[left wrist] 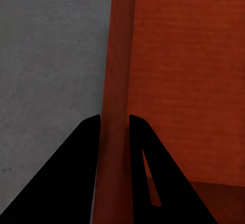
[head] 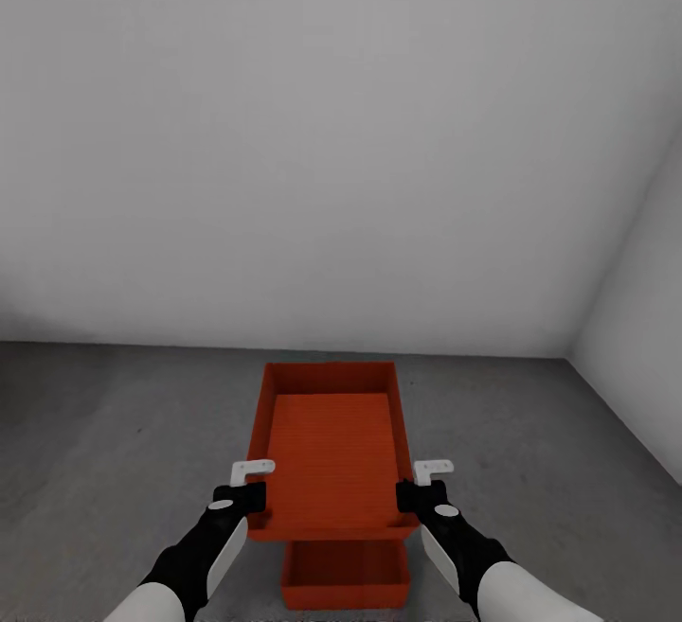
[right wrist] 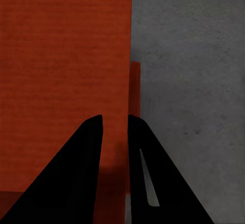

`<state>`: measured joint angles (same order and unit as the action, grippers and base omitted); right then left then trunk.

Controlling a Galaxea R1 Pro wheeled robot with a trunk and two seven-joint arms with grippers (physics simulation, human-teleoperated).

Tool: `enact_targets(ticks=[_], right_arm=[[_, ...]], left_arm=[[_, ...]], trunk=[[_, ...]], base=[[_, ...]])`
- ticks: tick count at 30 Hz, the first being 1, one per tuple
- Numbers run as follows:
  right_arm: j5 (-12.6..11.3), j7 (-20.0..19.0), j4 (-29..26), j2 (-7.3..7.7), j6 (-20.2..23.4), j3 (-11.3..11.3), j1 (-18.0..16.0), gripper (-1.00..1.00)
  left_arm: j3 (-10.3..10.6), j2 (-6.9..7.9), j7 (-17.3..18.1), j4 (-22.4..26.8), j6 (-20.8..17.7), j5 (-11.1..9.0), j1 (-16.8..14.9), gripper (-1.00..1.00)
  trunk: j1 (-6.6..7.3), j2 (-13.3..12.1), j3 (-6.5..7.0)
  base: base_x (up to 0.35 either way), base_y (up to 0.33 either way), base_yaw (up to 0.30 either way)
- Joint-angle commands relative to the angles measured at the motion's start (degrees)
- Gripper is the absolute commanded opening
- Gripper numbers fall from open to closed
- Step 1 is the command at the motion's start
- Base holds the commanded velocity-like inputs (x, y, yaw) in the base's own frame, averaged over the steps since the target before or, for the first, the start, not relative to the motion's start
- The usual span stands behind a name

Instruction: Move the two storage containers from the living room to the garage. In the garage, place one container on the floor and stack the other container on top of it (either order is fine).

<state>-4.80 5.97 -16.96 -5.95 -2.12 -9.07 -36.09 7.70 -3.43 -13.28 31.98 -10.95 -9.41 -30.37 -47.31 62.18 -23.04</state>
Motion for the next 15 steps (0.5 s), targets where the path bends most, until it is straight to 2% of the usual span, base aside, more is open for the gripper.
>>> enact_targets(ticks=[1, 15], right_arm=[[-0.65, 4.04, 0.18, 0.68, -0.24, 0.90, -0.03, -1.00], [-0.65, 4.05, 0.19, 1.11, -0.42, 0.87, -0.03, -1.00]], left_arm=[[-1.04, 0.09, -0.87, 1.16, 0.58, 0.27, -0.06, -1.00], [-1.09, 0.09, -0.87, 1.07, 0.58, 0.27, -0.07, -1.00]], trunk=[[0.00, 0.05, -0.16], [0.00, 0.05, -1.46]], base=[[0.000, 0.000, 0.000], [0.000, 0.000, 0.000]])
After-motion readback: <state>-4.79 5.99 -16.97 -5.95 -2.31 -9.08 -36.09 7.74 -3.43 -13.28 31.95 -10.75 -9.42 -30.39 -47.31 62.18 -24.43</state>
